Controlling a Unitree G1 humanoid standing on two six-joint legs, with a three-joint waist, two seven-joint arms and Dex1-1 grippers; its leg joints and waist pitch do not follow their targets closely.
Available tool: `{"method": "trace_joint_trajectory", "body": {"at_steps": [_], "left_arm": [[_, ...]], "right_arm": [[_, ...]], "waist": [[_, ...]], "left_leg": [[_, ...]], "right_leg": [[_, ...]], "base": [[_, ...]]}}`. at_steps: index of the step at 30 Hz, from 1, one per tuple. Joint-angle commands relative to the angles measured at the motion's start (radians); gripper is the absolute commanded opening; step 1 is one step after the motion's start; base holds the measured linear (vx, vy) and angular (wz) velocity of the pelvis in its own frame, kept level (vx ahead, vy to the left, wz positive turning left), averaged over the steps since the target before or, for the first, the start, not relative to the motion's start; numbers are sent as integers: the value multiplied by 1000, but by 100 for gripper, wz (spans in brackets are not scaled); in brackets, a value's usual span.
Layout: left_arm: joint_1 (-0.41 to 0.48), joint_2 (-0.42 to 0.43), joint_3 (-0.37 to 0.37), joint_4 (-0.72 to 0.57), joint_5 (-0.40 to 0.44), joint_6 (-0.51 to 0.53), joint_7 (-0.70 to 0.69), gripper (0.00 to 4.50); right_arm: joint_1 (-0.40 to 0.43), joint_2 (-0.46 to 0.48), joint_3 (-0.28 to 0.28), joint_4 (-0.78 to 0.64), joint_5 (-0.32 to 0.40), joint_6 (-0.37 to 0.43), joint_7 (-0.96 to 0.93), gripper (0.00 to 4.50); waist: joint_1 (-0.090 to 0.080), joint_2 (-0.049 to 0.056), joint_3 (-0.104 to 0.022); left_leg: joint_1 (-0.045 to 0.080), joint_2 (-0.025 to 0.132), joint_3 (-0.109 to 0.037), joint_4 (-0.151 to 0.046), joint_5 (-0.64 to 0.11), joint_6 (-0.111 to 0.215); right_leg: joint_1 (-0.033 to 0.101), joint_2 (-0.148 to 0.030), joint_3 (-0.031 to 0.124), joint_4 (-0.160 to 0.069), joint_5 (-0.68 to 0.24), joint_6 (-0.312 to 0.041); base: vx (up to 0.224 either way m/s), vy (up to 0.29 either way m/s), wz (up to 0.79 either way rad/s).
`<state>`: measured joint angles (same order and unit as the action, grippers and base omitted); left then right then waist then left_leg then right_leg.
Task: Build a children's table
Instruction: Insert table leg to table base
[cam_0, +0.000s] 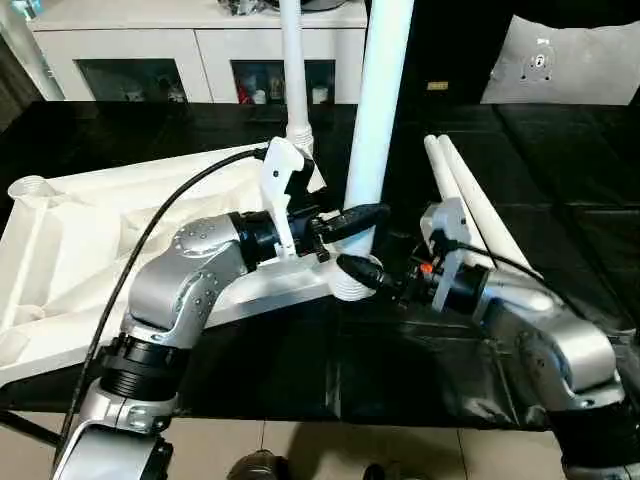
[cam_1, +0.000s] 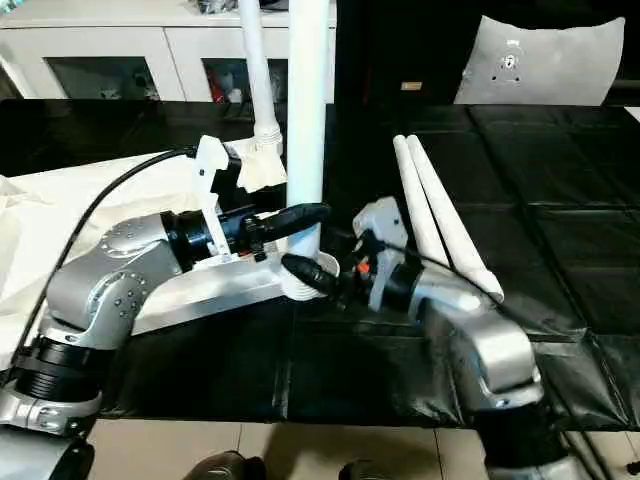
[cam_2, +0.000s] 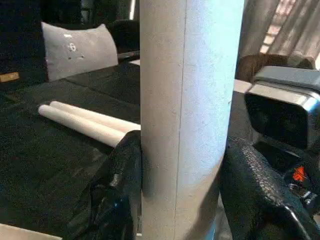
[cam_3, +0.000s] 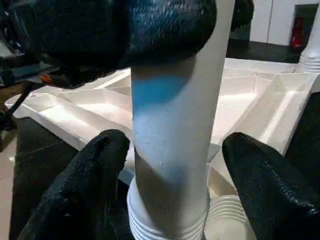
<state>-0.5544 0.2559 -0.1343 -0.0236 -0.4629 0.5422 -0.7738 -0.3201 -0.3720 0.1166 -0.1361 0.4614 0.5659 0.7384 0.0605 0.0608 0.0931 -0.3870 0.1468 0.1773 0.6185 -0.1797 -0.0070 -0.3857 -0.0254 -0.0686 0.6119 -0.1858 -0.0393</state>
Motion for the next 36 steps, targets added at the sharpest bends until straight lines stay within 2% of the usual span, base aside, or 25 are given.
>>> {"method": "trace_joint_trajectory", "body": {"at_steps": [1, 3, 6, 14, 16, 18, 21, 23, 29, 36], "left_arm": [[-2, 9, -13, -23, 5, 6, -11, 187], [0, 11, -15, -26, 5, 7, -13, 187], [1, 13, -20, -37, -2, 10, -22, 187], [6, 3, -38, -64, -15, 19, -42, 187], [5, 3, -39, -63, -14, 18, -42, 187], [3, 3, -40, -61, -13, 18, -43, 187], [2, 2, -43, -64, -13, 21, -45, 187], [4, 2, -45, -68, -13, 23, -46, 187], [2, 5, -42, -69, -16, 24, -47, 187], [-4, -2, -33, -75, -31, 46, -37, 187]], "right_arm": [[-20, -13, -2, -8, 8, 21, 16, 350], [-22, -12, -2, -7, 7, 23, 16, 350], [-34, -11, 2, 7, 5, 34, 18, 350], [-40, -3, 16, 16, 11, 56, 29, 350], [-41, -2, 18, 17, 11, 58, 31, 317], [-42, -1, 19, 19, 12, 60, 33, 311], [-43, 1, 19, 24, 10, 61, 33, 273], [-43, 3, 20, 27, 9, 61, 34, 269], [-41, 5, 25, 33, 1, 61, 42, 200], [-42, 17, 23, 45, -4, 53, 34, 192]], "waist": [[2, -17, -94], [3, -14, -93], [3, -17, -94], [4, -16, -95], [3, -17, -94], [3, -16, -94], [3, -18, -94], [3, -17, -94], [5, -18, -94], [4, -16, -95]], "left_leg": [[15, 78, -38, -57, -118, 62], [16, 78, -39, -57, -120, 62], [16, 78, -38, -57, -121, 60], [13, 76, -37, -54, -109, 62], [14, 77, -38, -56, -116, 60], [15, 77, -38, -56, -118, 59], [16, 77, -38, -56, -118, 58], [16, 77, -38, -56, -117, 58], [15, 77, -37, -55, -113, 59], [15, 78, -38, -56, -120, 53]], "right_leg": [[48, -119, 61, -93, -326, -125], [47, -119, 60, -91, -329, -126], [47, -120, 60, -92, -332, -126], [49, -121, 61, -91, -320, -133], [48, -120, 60, -92, -332, -125], [48, -120, 60, -92, -335, -124], [47, -120, 61, -92, -338, -123], [46, -120, 60, -92, -338, -123], [48, -122, 61, -92, -330, -124], [48, -122, 61, -91, -328, -128]], "base": [[0, 0, 0], [0, 0, 0], [0, 0, 0], [0, 0, 0], [0, 0, 0], [0, 0, 0], [0, 0, 0], [0, 0, 0], [0, 0, 0], [0, 0, 0]]}}
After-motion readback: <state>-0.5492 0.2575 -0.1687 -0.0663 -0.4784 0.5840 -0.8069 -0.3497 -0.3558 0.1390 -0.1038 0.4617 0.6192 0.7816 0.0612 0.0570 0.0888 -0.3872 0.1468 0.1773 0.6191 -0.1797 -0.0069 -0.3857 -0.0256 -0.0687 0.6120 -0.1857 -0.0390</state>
